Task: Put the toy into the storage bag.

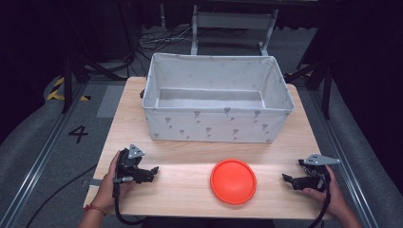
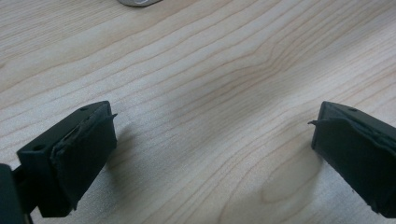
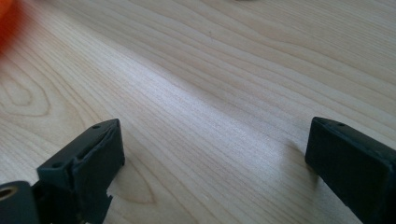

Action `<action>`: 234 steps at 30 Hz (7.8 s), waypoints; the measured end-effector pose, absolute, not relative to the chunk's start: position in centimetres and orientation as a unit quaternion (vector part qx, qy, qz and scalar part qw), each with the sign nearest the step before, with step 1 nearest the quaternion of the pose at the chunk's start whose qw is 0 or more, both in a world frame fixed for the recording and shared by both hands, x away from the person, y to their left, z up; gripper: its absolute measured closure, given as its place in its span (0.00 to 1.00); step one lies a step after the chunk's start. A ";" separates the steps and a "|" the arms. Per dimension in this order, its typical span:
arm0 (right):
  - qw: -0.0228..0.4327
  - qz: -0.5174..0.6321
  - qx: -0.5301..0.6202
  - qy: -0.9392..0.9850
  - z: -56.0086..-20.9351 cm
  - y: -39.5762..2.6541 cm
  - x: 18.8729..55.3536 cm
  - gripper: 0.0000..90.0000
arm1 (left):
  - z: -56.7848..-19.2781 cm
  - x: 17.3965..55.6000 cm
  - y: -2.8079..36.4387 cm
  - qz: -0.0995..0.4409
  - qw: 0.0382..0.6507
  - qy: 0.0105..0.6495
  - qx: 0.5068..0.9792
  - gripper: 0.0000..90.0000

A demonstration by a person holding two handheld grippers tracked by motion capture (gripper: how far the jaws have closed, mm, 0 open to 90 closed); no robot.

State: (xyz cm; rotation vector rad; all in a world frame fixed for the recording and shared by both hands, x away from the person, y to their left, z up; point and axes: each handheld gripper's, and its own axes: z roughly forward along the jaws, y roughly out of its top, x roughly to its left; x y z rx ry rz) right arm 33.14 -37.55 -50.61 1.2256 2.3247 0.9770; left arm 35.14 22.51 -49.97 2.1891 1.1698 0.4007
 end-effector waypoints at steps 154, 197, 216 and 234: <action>0.194 0.291 0.150 0.925 -24.6 -27.7 33.9 0.92 | -49.9 35.0 23.8 0.137 0.315 0.397 0.852 0.00; 0.272 0.293 0.189 0.897 -15.4 -26.5 44.5 0.92 | -50.0 35.0 23.8 0.133 0.317 0.396 0.852 0.00; 0.209 0.285 0.173 0.919 -21.9 -23.7 52.8 0.91 | -49.9 34.9 23.7 0.136 0.315 0.398 0.851 0.01; 0.128 0.188 0.126 0.966 -26.2 -23.6 52.4 0.91 | -49.9 34.8 23.8 0.136 0.315 0.401 0.849 0.01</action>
